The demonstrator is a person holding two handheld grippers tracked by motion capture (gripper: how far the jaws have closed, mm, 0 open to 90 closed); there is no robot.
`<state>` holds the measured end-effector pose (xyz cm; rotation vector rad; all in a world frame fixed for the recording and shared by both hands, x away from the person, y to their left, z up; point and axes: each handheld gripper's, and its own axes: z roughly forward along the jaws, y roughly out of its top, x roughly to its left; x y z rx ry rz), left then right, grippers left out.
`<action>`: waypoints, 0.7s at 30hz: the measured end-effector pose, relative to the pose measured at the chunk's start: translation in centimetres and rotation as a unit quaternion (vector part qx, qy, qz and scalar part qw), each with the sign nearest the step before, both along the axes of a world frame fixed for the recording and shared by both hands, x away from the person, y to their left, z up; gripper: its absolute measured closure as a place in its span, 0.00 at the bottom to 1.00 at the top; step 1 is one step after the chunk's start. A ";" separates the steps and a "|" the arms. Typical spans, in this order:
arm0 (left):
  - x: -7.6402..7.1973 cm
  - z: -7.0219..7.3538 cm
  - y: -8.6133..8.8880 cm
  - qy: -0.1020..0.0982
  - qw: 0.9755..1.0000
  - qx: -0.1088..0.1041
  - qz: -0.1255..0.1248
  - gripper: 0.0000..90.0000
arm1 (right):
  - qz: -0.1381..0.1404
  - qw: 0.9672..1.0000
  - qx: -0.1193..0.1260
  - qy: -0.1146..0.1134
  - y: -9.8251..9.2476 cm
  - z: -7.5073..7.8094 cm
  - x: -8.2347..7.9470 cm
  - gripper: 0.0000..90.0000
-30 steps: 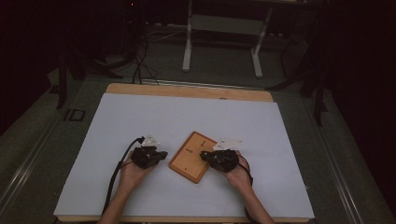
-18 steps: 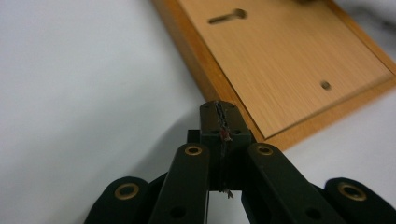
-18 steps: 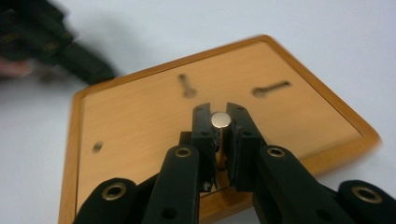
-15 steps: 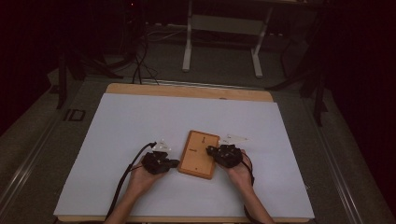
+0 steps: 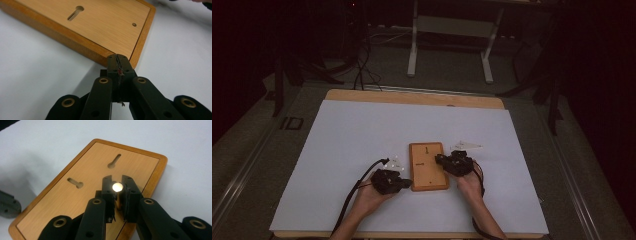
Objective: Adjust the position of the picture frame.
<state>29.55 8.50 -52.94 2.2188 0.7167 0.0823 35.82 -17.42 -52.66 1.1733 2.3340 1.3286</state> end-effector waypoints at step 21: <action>-1.9 0.1 -2.4 -0.001 0.997 0.001 -0.077 1.00 | 0.060 0.998 0.011 0.016 2.3 0.0 0.8 0.90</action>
